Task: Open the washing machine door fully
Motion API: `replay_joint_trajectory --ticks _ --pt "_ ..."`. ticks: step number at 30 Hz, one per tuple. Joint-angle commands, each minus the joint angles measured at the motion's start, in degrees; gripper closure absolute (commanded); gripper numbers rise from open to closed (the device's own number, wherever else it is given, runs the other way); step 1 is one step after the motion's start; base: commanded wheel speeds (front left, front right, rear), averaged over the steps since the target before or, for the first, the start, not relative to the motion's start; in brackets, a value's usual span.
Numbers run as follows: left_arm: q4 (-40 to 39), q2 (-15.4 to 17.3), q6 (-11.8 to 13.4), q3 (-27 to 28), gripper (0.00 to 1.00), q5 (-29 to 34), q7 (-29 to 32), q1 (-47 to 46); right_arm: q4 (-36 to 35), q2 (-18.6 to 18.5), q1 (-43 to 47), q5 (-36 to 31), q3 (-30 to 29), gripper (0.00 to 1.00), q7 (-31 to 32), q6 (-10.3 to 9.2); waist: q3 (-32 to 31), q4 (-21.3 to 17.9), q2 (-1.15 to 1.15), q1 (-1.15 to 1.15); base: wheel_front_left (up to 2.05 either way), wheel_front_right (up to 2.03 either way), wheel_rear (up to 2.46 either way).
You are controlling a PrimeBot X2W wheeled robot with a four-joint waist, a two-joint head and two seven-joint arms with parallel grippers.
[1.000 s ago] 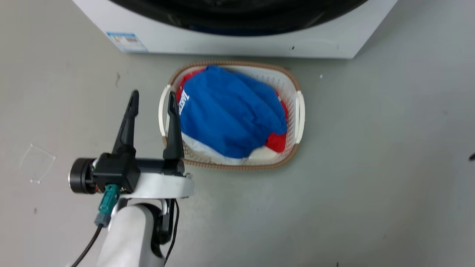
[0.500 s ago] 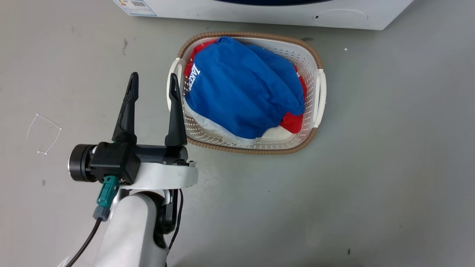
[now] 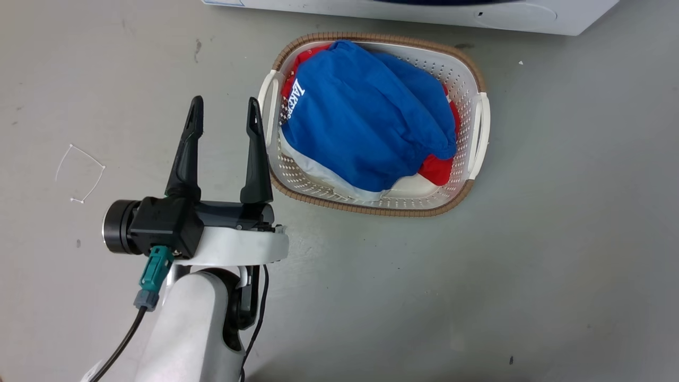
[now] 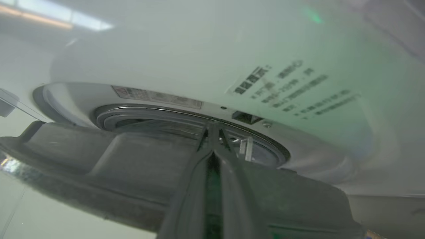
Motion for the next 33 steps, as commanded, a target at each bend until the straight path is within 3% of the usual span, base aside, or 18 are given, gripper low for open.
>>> replay_joint_trajectory --ticks 1,33 --pt "0.06 -0.02 0.27 -0.04 0.00 0.14 -0.16 -0.32 0.05 0.62 0.55 -0.39 1.34 1.00 1.03 0.04 -0.29 -0.03 0.00 -0.01 0.00 0.00 0.00" --pt "1.57 -0.02 -1.69 3.12 0.00 2.59 -0.16 4.96 -8.96 3.36 20.09 2.01 7.17 1.00 7.81 0.10 -9.81 -4.56 0.00 -0.01 0.00 0.00 0.00"
